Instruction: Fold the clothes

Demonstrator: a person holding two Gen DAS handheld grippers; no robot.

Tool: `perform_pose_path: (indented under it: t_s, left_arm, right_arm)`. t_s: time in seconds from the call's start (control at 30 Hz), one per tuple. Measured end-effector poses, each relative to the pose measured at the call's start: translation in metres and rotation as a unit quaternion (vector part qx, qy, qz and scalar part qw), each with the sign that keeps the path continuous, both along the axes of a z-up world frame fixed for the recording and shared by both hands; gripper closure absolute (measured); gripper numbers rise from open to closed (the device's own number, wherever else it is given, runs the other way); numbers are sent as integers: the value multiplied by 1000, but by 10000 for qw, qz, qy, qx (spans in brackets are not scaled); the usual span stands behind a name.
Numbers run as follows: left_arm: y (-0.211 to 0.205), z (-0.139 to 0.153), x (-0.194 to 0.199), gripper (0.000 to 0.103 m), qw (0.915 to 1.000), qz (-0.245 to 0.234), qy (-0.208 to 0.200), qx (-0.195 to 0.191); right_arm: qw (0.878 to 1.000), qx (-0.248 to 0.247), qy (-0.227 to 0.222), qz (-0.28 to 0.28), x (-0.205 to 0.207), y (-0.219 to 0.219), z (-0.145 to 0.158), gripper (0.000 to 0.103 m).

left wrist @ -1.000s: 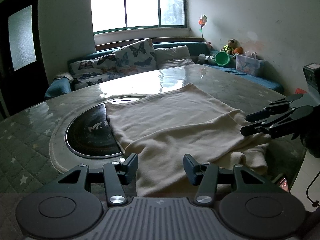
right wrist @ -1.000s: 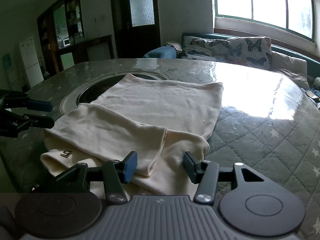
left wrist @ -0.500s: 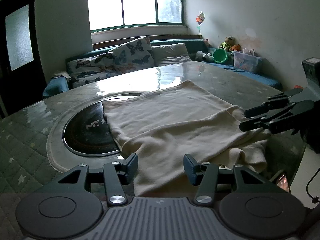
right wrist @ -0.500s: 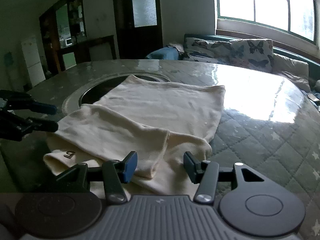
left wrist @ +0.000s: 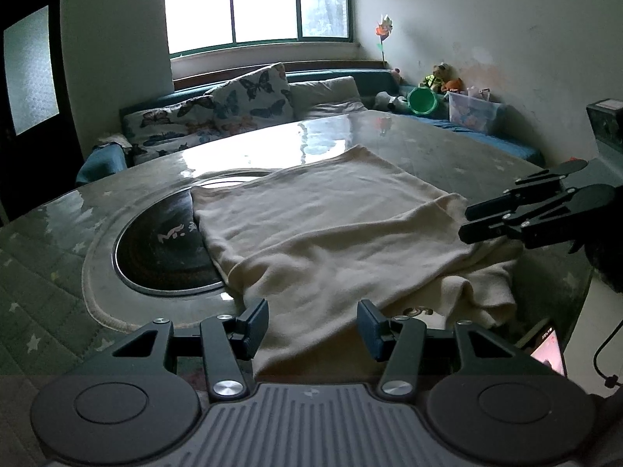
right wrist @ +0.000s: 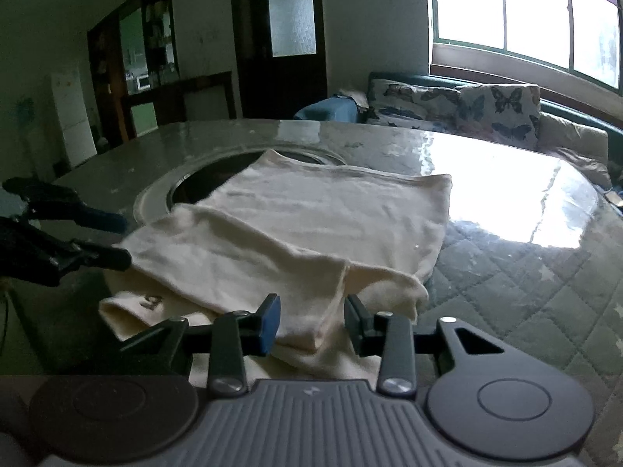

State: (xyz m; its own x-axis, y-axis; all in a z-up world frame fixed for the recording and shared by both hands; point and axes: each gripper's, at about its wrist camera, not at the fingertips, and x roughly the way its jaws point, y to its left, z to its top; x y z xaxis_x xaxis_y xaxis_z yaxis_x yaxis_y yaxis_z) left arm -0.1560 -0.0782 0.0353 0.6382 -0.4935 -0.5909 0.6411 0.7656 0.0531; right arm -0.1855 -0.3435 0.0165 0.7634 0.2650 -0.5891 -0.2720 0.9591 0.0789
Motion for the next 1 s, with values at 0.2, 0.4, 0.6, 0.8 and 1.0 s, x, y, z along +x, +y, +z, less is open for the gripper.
perform_pose_path:
  t_s: [0.2, 0.4, 0.6, 0.8, 1.0]
  left_arm:
    - [2, 5, 3, 49, 10000, 46, -22, -64]
    - [3, 6, 17, 49, 9998, 129, 95, -126]
    - [-6, 10, 32, 49, 9997, 17, 126, -227]
    - [-19, 6, 44, 49, 9989, -228, 282, -313]
    - [-24, -6, 68, 49, 9968, -208, 649, -423]
  right_arm:
    - [9993, 276, 167, -200, 24, -3, -5, 67]
    - [9982, 355, 317, -353, 41, -3, -11, 66]
    - [9986, 274, 209, -389, 38, 0, -9, 93]
    - [9988, 32, -46, -489, 28, 3, 0, 96]
    - [9987, -35, -65, -507, 24, 5, -1, 96]
